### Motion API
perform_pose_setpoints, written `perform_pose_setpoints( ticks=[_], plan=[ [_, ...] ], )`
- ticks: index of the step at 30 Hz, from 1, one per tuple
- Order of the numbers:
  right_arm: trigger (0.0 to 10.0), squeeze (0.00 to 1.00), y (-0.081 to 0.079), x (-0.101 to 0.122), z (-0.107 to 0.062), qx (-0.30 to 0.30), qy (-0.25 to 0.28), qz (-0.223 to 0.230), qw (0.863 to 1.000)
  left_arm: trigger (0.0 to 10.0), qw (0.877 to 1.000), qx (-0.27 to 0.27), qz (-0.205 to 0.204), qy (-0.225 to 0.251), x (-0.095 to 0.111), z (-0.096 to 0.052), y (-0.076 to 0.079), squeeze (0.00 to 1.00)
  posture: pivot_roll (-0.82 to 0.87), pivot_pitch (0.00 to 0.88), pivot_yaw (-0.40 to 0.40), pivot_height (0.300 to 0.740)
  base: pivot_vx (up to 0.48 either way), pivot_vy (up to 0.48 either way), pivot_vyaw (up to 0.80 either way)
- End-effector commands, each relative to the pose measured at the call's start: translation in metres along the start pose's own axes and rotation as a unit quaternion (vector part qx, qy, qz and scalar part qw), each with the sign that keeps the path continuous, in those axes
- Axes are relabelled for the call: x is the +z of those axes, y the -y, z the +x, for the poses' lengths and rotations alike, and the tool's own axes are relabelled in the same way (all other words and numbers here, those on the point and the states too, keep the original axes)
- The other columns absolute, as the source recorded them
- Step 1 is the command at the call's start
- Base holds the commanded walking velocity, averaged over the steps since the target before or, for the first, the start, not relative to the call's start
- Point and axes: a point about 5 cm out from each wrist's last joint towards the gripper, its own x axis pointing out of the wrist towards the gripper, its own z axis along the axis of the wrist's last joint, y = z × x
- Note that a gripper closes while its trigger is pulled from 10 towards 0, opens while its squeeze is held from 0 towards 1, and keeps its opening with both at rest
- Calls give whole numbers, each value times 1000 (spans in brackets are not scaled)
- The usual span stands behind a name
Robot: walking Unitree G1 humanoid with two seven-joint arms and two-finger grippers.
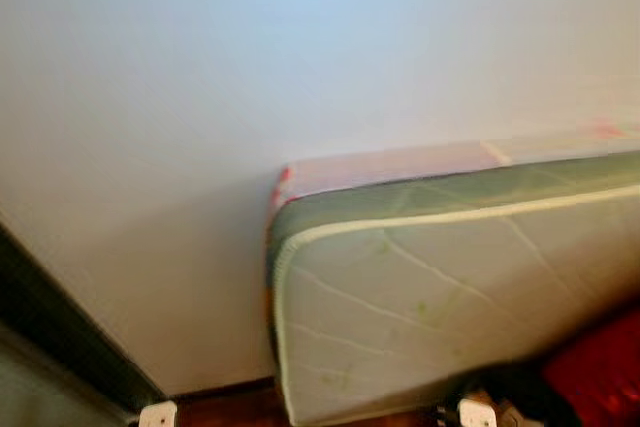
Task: Clean up the room
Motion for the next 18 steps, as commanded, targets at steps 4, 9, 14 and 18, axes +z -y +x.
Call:
perform_pose_setpoints(
  ticks=[4,9,14,18],
  plan=[
    [10000,0,50,20,-1,35,-19,-28,999,10000,999,-34,8,-10,3,9,47,0,68,61,-29,740,0,0,-712],
    [10000,0,50,20,0,37,-20,-28,999,10000,999,-36,13,-9,4,9,48,0,69,64,-29,740,-96,0,-712],
    [10000,0,50,21,0,38,-20,-30,999,10000,999,-32,13,-12,2,9,48,0,69,66,-31,740,-192,0,-712],
    [10000,0,50,20,-1,39,-20,-31,999,10000,999,-32,24,-15,2,9,47,0,67,65,-31,740,0,0,-712]
  ],
)
